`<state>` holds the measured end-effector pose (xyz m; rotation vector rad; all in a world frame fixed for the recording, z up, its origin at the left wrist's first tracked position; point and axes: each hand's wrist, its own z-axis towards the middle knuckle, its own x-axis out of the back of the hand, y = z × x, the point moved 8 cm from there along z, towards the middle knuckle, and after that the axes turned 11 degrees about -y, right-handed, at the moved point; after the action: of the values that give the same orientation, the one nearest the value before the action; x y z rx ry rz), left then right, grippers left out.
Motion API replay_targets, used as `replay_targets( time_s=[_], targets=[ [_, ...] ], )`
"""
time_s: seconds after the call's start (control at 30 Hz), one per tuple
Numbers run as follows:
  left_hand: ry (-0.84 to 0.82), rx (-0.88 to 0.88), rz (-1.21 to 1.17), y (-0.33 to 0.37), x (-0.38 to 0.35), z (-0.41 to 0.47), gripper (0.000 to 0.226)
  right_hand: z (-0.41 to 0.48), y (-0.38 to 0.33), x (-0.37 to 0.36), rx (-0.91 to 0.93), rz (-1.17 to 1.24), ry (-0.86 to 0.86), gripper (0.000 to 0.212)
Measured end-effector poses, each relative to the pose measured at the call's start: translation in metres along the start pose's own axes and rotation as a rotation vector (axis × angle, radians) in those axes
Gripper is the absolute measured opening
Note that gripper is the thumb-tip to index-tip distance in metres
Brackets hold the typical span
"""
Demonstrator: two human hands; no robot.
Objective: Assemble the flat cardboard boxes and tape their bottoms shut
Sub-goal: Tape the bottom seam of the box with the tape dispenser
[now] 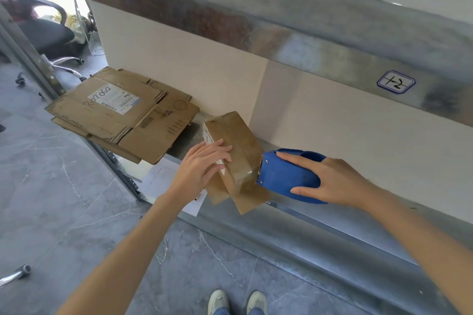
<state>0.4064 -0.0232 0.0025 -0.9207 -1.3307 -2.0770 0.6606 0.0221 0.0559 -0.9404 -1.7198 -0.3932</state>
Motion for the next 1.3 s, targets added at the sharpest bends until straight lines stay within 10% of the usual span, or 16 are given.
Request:
replay_targets(
  time_s=[1.1,1.3],
  targets=[
    [-0.022,0.1,0.046,0.004,-0.009,0.001,0.03,-0.001,0.011,-0.003,0.034,-0.001,0.01,0.078],
    [-0.068,0.07,0.172,0.026,-0.019,-0.001,0.063,-0.001,0.011,-0.006,0.047,-0.005,0.007,0.079]
  ],
)
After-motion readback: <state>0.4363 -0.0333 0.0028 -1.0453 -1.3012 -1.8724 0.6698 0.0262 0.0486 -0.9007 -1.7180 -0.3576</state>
